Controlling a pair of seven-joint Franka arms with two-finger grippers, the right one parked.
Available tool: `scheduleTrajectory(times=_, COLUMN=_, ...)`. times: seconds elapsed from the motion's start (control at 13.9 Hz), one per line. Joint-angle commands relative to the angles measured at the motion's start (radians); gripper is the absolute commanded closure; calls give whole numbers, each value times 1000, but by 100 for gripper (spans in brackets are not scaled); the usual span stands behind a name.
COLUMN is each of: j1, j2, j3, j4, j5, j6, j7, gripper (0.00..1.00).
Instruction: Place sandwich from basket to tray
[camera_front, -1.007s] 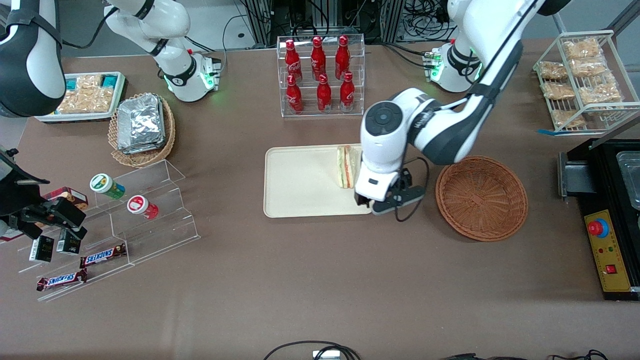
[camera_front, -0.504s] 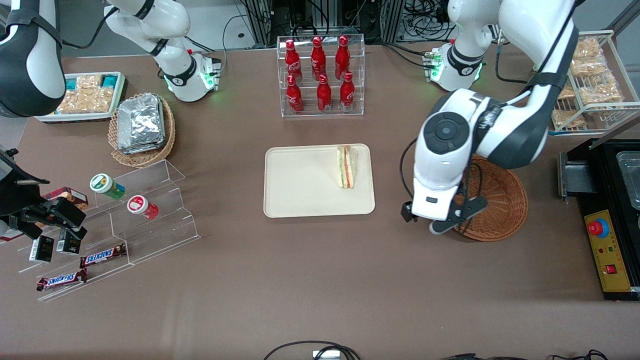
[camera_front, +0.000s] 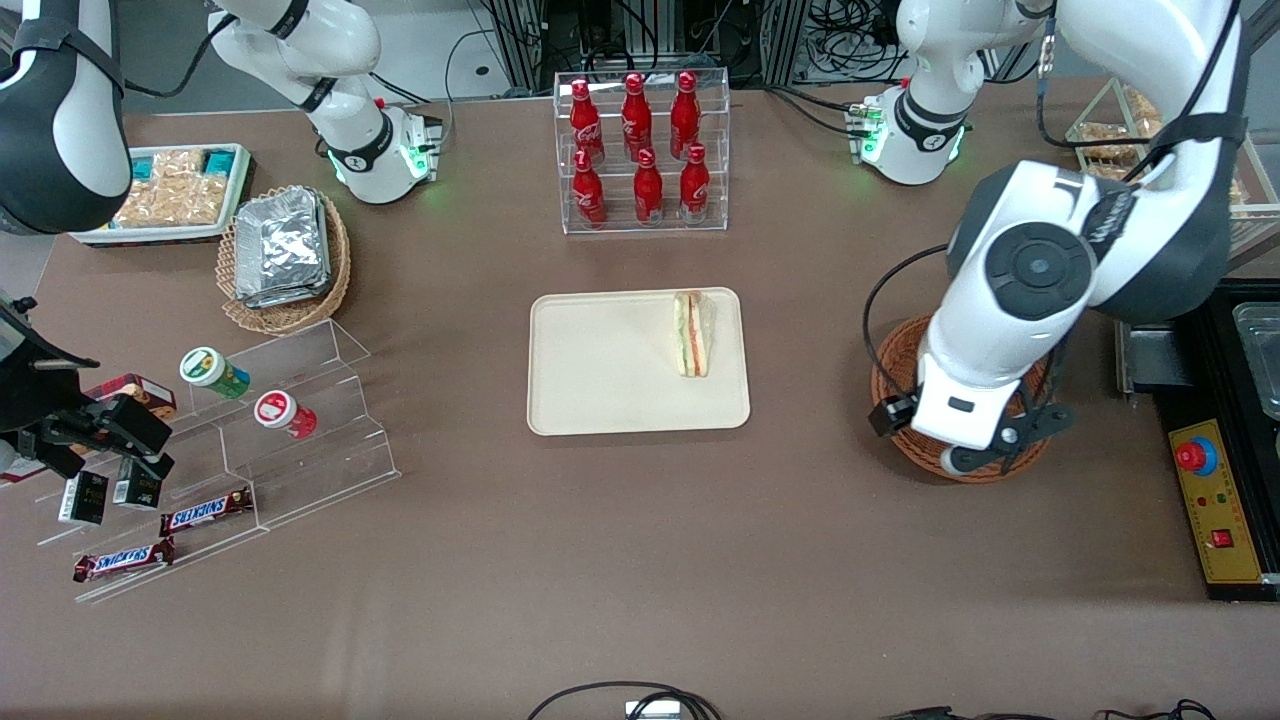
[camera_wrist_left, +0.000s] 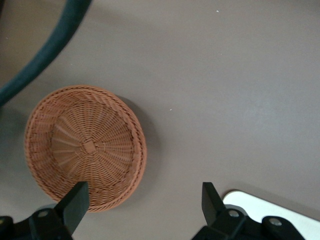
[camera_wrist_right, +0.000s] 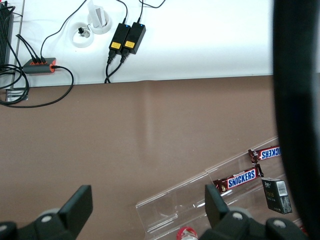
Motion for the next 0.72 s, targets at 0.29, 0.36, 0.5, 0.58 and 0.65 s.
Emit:
scheduleTrajectory(times=0.29, j1=-6, j2=-205, j3=240, j4=-31, j5=-195, j6=-165, j7=452, gripper=1)
scheduleTrajectory(times=0.36, j1=-4, j2=-230, j3=272, j4=-31, j5=-208, j6=-198, j7=522, gripper=0)
scheduleTrajectory(times=0.5, j1=-6, j2=-273, j3=318, j4=-31, j5=-209, j6=-256, j7=650, gripper=0)
scheduleTrajectory(times=0.58, j1=-6, j2=-294, j3=338, j4=-31, j5=-212, j6=-276, j7=712, gripper=0)
scheduleTrajectory(times=0.65, j1=-4, j2=-311, j3=361, j4=-31, j5=-235, j6=-285, j7=767, gripper=0)
